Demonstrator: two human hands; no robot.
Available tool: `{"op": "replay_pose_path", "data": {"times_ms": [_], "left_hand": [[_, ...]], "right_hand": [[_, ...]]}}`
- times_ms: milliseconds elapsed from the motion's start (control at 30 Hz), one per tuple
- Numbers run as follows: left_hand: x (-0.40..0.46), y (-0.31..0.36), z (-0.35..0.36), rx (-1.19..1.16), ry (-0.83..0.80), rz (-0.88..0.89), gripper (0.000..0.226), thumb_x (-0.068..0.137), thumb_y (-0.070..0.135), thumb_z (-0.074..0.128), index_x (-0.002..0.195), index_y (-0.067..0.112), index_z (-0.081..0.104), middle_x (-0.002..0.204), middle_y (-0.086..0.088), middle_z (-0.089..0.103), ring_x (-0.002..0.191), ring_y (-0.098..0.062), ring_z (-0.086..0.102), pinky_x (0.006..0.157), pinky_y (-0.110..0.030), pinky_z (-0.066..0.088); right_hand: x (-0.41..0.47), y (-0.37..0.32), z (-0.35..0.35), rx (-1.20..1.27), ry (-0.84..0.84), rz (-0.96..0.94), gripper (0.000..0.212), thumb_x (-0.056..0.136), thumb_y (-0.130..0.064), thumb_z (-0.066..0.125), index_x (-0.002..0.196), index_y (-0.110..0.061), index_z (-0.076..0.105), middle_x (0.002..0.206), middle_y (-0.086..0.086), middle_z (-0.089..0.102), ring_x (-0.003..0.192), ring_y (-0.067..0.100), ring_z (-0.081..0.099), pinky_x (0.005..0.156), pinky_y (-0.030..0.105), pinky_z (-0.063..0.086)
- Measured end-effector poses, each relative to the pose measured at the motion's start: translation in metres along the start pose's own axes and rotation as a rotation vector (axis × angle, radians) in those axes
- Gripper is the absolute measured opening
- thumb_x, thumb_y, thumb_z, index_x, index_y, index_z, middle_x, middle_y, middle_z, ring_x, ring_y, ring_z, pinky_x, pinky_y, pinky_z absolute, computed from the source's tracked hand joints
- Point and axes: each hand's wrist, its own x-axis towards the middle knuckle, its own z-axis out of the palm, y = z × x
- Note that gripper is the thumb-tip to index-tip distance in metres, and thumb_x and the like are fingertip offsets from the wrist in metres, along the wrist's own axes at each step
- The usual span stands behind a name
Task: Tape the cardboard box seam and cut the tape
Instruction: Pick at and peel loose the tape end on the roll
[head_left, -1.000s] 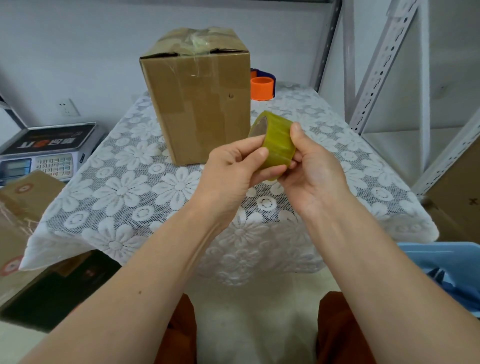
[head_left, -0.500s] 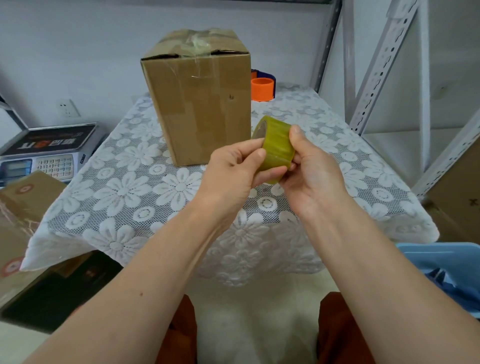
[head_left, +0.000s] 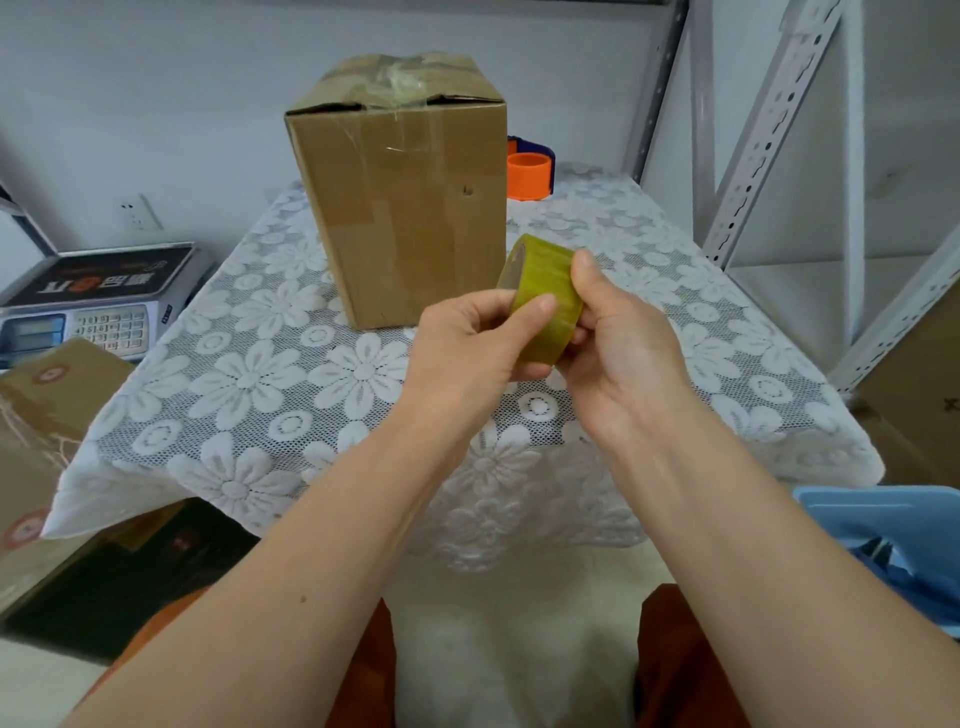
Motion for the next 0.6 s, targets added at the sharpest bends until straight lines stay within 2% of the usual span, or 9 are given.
{"op": "replay_pose_path", "data": {"times_ms": [100, 233, 333, 400, 433, 467, 533, 600], "left_hand": [[0.0000, 0.0015, 0.0009, -0.001, -0.018, 0.030, 0.012, 0.090, 0.007, 0.060, 0.090, 0.004, 0.072, 0.080, -0.010, 0.075, 0.077, -0.018, 0.072, 0.071, -0.032, 0.061], [0.0007, 0.0023, 0.0012, -0.005, -0.041, 0.038, 0.014, 0.090, -0.002, 0.056, 0.096, -0.001, 0.069, 0.087, -0.018, 0.073, 0.084, -0.024, 0.073, 0.075, -0.036, 0.060], [-0.0010, 0.0045, 0.0010, -0.039, -0.066, 0.027, 0.016, 0.084, -0.006, 0.063, 0.098, -0.001, 0.069, 0.088, -0.016, 0.073, 0.083, -0.023, 0.071, 0.079, -0.036, 0.060], [-0.0020, 0.0049, 0.0015, -0.022, -0.051, 0.022, 0.022, 0.075, 0.000, 0.075, 0.097, 0.001, 0.069, 0.085, -0.011, 0.072, 0.078, -0.018, 0.068, 0.075, -0.030, 0.059], [-0.0021, 0.0044, 0.0018, -0.009, -0.027, 0.011, 0.024, 0.072, 0.006, 0.078, 0.094, 0.003, 0.070, 0.082, -0.008, 0.072, 0.075, -0.016, 0.067, 0.070, -0.027, 0.058], [-0.0014, 0.0032, 0.0021, -0.004, 0.003, -0.004, 0.022, 0.072, 0.011, 0.079, 0.091, 0.004, 0.070, 0.077, -0.006, 0.072, 0.072, -0.015, 0.066, 0.066, -0.026, 0.057], [0.0010, 0.0003, 0.0026, 0.007, 0.046, -0.033, 0.017, 0.076, 0.014, 0.077, 0.088, 0.003, 0.070, 0.072, -0.004, 0.072, 0.067, -0.014, 0.065, 0.063, -0.025, 0.056], [0.0029, -0.0017, 0.0037, 0.054, 0.040, -0.028, 0.013, 0.080, 0.011, 0.073, 0.088, 0.001, 0.070, 0.075, -0.008, 0.073, 0.067, -0.015, 0.065, 0.064, -0.026, 0.056]], "right_hand": [[0.0002, -0.0005, 0.0006, 0.005, -0.025, -0.027, 0.024, 0.092, -0.022, 0.058, 0.074, -0.007, 0.065, 0.048, -0.002, 0.062, 0.045, 0.008, 0.059, 0.056, 0.025, 0.052], [0.0017, 0.0012, -0.0004, 0.002, -0.047, -0.029, 0.024, 0.091, -0.021, 0.059, 0.080, -0.003, 0.068, 0.062, 0.006, 0.068, 0.057, 0.016, 0.065, 0.061, 0.029, 0.056], [0.0016, 0.0004, -0.0004, -0.006, -0.031, -0.050, 0.024, 0.091, -0.021, 0.059, 0.082, -0.001, 0.068, 0.070, 0.012, 0.067, 0.067, 0.024, 0.065, 0.073, 0.038, 0.057], [-0.0006, -0.0004, 0.0010, 0.002, -0.028, -0.054, 0.025, 0.091, -0.021, 0.059, 0.084, 0.001, 0.068, 0.079, 0.017, 0.067, 0.077, 0.031, 0.065, 0.082, 0.046, 0.055], [-0.0020, 0.0004, 0.0017, 0.006, -0.034, -0.049, 0.024, 0.091, -0.021, 0.060, 0.082, 0.000, 0.068, 0.076, 0.014, 0.067, 0.075, 0.028, 0.066, 0.080, 0.044, 0.056], [-0.0034, 0.0017, 0.0023, 0.011, -0.036, -0.045, 0.024, 0.090, -0.020, 0.060, 0.074, -0.003, 0.066, 0.064, 0.008, 0.066, 0.064, 0.020, 0.065, 0.070, 0.039, 0.058], [-0.0045, 0.0042, 0.0030, 0.020, -0.006, -0.041, 0.032, 0.090, -0.019, 0.061, 0.059, -0.011, 0.057, 0.040, -0.006, 0.051, 0.038, 0.006, 0.050, 0.050, 0.026, 0.047], [-0.0034, 0.0041, 0.0032, 0.036, 0.039, -0.030, 0.037, 0.089, -0.019, 0.062, 0.054, -0.014, 0.052, 0.034, -0.009, 0.042, 0.032, 0.003, 0.040, 0.046, 0.022, 0.040]]}}
